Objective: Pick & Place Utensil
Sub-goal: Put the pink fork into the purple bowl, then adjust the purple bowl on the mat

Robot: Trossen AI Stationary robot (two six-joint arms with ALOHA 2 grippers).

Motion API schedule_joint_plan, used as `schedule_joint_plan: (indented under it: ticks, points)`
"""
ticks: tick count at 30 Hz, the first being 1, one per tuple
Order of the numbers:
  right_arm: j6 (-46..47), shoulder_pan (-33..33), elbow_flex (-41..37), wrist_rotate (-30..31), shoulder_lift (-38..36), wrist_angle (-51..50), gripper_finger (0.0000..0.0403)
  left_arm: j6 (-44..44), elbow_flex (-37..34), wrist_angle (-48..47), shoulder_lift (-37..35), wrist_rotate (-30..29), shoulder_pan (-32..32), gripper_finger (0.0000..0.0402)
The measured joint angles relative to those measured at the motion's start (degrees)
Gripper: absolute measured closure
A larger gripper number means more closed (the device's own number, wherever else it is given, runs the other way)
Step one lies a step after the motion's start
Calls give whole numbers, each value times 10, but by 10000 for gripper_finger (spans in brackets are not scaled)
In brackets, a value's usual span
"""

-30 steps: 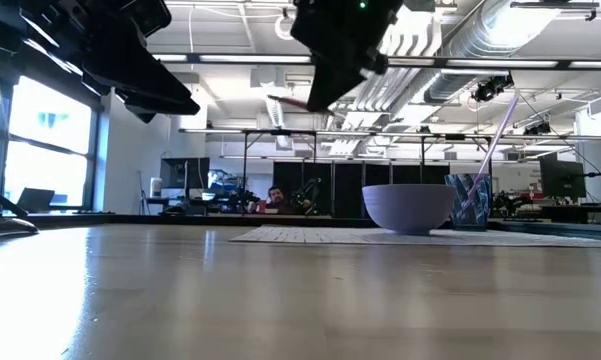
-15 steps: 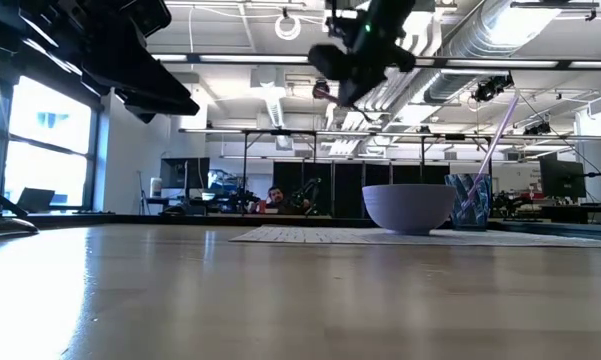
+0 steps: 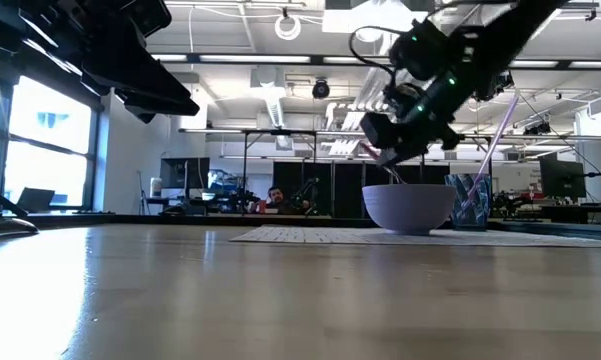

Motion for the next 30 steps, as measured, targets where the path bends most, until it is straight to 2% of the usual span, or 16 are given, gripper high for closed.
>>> schedule_joint_plan:
  ticks: [7,13,23,30]
  points:
    - [-78,-21,-101,-97,6,185,349,0,0,0,0,0,0,273]
    - [-72,-29,-105,-127,16,170,327,0,0,1,0,0,0,273]
    - [-69,-28,-105,-130,15,165,277,0,0,0,0,0,0,273]
    - [-54,-13,-104,-136,-66,165,251,0,0,0,0,0,0,273]
